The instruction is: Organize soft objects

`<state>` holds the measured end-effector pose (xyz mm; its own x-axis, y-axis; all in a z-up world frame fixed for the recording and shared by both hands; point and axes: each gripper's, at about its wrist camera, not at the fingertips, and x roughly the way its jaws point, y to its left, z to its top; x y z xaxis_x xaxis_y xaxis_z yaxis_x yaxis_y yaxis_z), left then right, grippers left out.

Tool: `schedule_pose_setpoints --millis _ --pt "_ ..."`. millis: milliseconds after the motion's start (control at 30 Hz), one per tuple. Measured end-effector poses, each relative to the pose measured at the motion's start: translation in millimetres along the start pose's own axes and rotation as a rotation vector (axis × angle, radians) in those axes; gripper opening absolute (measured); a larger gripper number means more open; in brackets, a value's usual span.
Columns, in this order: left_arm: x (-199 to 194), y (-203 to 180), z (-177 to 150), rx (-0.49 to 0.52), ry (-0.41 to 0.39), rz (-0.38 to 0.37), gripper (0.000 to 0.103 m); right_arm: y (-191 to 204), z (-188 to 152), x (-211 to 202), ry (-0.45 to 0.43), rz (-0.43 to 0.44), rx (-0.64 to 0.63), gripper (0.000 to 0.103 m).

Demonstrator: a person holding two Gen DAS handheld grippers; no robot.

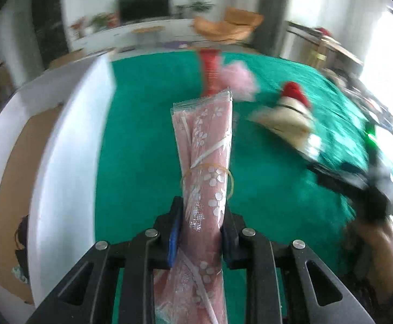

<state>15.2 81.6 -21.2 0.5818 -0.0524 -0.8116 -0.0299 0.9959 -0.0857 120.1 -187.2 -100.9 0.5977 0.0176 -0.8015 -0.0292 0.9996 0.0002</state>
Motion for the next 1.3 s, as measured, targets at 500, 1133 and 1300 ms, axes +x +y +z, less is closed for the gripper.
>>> schedule_pose_setpoints --millis 500,1133,1300 --pt "89.0 11.3 10.9 -0.041 0.054 0.182 0.095 0.0 0.0 -0.1 0.0 0.001 0.0 0.096" --pt "80.8 24.7 -10.1 -0.094 -0.009 0.149 0.103 -0.4 1.1 -7.3 -0.04 0.009 0.026 0.094" --pt "79.6 24.5 -10.4 -0.094 -0.009 0.149 0.103 -1.7 3.2 -23.2 -0.115 0.045 0.041 0.094"
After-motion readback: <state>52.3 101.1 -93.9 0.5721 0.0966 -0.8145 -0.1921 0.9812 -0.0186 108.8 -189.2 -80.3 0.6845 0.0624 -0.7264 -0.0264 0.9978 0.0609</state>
